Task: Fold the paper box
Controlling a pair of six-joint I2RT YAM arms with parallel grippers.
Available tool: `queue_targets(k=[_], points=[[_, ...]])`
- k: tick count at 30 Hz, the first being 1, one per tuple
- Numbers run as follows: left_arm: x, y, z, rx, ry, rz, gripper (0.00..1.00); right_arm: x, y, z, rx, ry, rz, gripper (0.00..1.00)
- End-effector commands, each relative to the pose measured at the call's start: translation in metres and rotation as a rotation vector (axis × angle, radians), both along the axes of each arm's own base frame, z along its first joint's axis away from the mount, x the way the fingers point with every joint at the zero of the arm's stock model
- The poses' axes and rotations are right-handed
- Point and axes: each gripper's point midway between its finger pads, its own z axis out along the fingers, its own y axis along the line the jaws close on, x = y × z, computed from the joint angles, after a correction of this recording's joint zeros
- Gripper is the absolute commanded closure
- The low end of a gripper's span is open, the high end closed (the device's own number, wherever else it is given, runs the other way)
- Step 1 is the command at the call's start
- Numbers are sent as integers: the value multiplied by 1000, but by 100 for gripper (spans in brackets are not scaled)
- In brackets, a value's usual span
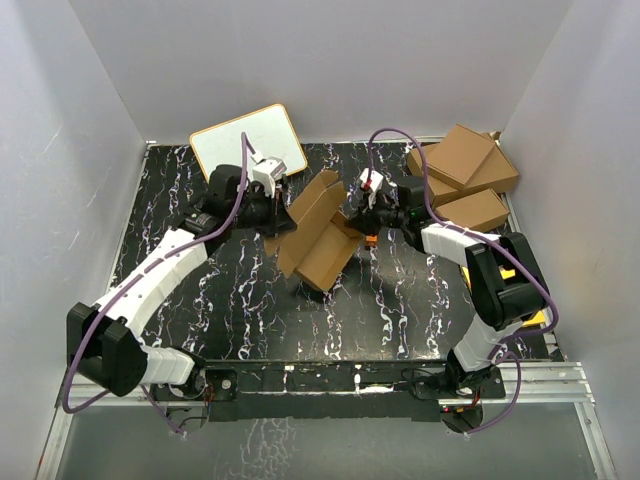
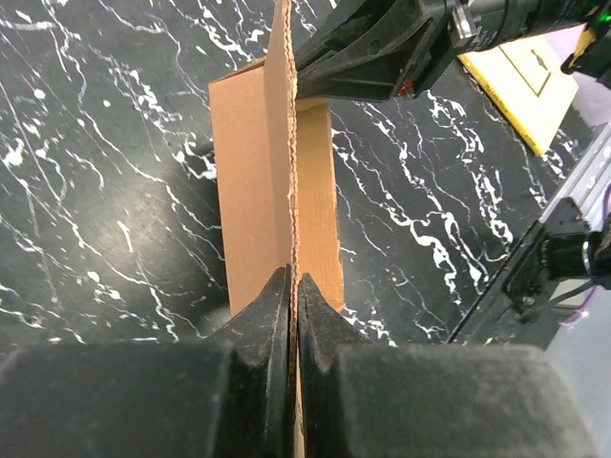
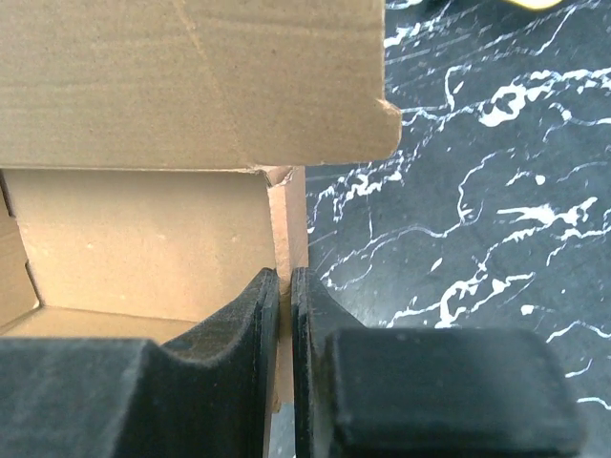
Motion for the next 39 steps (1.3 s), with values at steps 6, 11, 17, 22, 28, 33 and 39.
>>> queue_targets(k=[6, 11, 17, 22, 28, 33, 39], points=[[-27, -6, -19, -188, 192, 99, 100, -37, -26, -22, -235, 209, 4, 90], [-35, -10, -40, -238, 286, 132, 100, -47, -33, -39, -312, 258, -10, 88], [-37, -11, -52, -265, 318, 150, 100, -53, -30, -56, -410, 246, -7, 84], [-39, -9, -59, -259, 321, 159, 100, -59, -36, -66, -460, 249, -11, 80], [-40, -9, -61, -260, 309, 149, 100, -64, -42, -72, -484, 240, -14, 79], [-41, -9, -61, -258, 305, 141, 100, -62, -43, -76, -506, 222, -31, 80], [-45, -7, -64, -247, 311, 136, 100, -49, -53, -78, -569, 174, -137, 92]])
